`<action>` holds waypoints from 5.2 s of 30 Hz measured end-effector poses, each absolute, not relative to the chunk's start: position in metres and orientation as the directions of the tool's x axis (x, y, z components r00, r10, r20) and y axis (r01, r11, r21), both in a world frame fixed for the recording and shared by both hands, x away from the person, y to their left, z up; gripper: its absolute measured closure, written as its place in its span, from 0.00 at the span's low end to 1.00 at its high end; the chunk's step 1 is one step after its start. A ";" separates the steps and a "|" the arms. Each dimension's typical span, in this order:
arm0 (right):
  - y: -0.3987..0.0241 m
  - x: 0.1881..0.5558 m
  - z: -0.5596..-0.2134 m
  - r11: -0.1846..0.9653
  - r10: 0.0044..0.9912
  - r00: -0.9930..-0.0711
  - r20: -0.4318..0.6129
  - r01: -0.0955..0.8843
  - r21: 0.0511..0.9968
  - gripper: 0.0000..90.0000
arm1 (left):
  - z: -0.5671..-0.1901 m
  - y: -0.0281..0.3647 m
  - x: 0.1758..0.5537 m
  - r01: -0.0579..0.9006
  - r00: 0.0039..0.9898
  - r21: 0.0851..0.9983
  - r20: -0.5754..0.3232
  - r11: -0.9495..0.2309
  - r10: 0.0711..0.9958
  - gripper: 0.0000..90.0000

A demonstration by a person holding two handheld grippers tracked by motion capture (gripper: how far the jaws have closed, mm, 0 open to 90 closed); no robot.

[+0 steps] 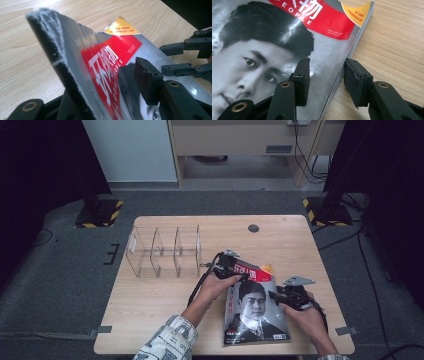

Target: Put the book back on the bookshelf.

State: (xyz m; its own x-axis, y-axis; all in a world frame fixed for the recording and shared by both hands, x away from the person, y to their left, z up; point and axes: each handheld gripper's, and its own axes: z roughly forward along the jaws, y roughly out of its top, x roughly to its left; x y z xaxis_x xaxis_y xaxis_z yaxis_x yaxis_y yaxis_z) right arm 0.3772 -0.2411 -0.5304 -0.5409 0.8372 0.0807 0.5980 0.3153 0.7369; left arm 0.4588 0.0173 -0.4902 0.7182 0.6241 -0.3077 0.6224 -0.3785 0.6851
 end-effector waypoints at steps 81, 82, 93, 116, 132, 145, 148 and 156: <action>-0.276 0.375 -0.522 0.176 0.925 -0.369 0.088 0.621 0.764 0.52 | -0.430 0.023 0.448 0.583 0.742 0.743 -0.323 -0.329 0.587 0.96; -0.277 0.375 -0.522 0.176 0.926 -0.368 0.085 0.621 0.763 0.52 | -0.428 0.023 0.448 0.580 0.744 0.746 -0.321 -0.327 0.586 0.96; -0.279 0.376 -0.524 0.180 0.943 -0.330 0.053 0.635 0.751 0.42 | -0.411 0.024 0.445 0.549 0.758 0.772 -0.298 -0.321 0.581 0.96; -0.279 0.376 -0.527 0.201 0.947 -0.321 0.019 0.639 0.742 0.36 | -0.364 0.043 0.441 0.486 0.768 0.826 -0.248 -0.285 0.590 0.96; -0.278 0.376 -0.532 0.222 0.945 -0.327 0.001 0.645 0.731 0.28 | -0.329 0.059 0.433 0.446 0.772 0.857 -0.222 -0.259 0.595 0.96; -0.276 0.378 -0.537 0.215 0.945 -0.326 0.008 0.644 0.734 0.22 | -0.315 0.070 0.427 0.424 0.773 0.869 -0.201 -0.254 0.602 0.96; -0.276 0.378 -0.538 0.215 0.945 -0.326 0.008 0.643 0.735 0.21 | -0.314 0.073 0.426 0.421 0.773 0.872 -0.200 -0.251 0.602 0.96; -0.276 0.377 -0.538 0.225 0.942 -0.335 0.004 0.643 0.732 0.19 | -0.311 0.080 0.422 0.419 0.774 0.875 -0.203 -0.243 0.600 0.96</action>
State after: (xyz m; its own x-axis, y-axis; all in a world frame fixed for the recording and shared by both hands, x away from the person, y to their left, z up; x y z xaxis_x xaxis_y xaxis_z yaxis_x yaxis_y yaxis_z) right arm 0.3770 -0.2759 -0.5379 -0.3346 0.9424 0.0037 0.6432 0.2255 0.7318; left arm 0.4216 0.0797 -0.3112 0.7736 0.6001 -0.2035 0.4187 -0.2431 0.8750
